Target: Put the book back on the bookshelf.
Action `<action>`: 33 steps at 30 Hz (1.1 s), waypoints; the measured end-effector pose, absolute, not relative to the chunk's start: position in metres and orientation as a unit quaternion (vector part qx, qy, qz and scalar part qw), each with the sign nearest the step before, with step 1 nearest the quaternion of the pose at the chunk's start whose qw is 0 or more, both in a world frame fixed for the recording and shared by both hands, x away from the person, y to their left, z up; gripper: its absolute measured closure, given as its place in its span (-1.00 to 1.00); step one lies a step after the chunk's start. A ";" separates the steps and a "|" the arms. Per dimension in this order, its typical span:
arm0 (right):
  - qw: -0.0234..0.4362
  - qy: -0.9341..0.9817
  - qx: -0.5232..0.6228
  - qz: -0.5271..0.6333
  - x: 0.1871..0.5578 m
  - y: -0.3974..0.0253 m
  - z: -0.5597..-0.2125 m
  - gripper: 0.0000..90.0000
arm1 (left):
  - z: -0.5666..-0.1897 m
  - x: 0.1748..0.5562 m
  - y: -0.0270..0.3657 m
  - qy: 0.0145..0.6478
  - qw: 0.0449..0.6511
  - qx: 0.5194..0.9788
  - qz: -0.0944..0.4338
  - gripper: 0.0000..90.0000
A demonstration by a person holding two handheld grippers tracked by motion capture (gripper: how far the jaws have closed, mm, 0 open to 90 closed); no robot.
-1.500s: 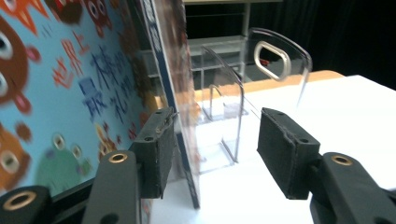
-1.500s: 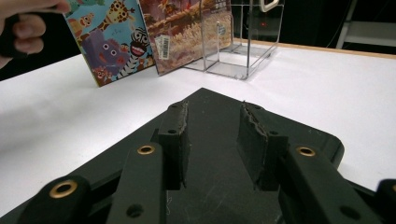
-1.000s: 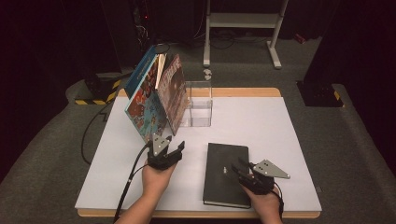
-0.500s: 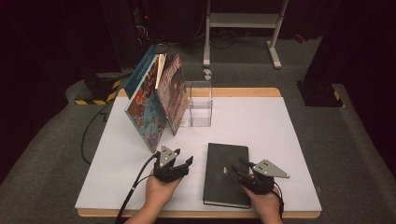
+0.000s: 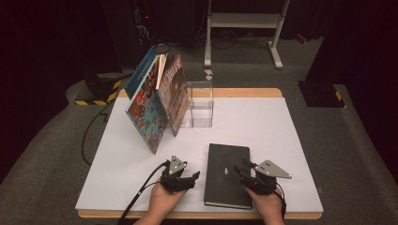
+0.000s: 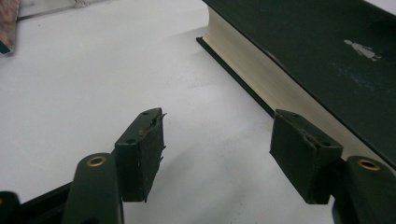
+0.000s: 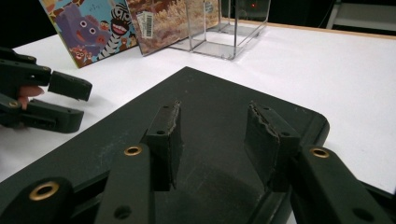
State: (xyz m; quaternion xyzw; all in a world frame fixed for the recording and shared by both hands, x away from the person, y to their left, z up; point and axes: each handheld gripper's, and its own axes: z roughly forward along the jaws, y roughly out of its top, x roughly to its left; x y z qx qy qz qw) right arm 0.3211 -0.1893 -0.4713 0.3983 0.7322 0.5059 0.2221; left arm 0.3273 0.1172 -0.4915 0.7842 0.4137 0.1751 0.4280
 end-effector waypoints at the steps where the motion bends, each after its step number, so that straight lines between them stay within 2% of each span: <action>1: 0.222 0.732 0.399 0.505 0.321 -0.189 -0.472 0.21 | -0.492 0.327 0.117 0.412 0.427 0.785 0.176 -0.20; 9: 0.207 0.732 0.422 0.493 0.320 -0.195 -0.469 0.13 | -0.494 0.327 0.118 0.405 0.434 0.788 0.160 -0.13; 15: 0.196 0.734 0.456 0.464 0.303 -0.213 -0.477 -0.09 | -0.492 0.323 0.116 0.389 0.450 0.790 0.148 -0.10; 19: 0.172 0.724 0.479 0.466 0.292 -0.221 -0.481 -0.25 | -0.492 0.320 0.105 0.370 0.447 0.801 0.149 -0.10; 22: 0.143 0.723 0.486 0.469 0.289 -0.218 -0.485 -0.33 | -0.492 0.319 0.102 0.370 0.450 0.799 0.151 -0.06; 29: 0.131 0.730 0.488 0.461 0.290 -0.202 -0.486 -0.48 | -0.494 0.320 0.103 0.373 0.442 0.803 0.143 -0.04; 33: 0.110 0.724 0.497 0.466 0.292 -0.205 -0.489 -0.50 | -0.495 0.323 0.102 0.373 0.435 0.811 0.122 0.03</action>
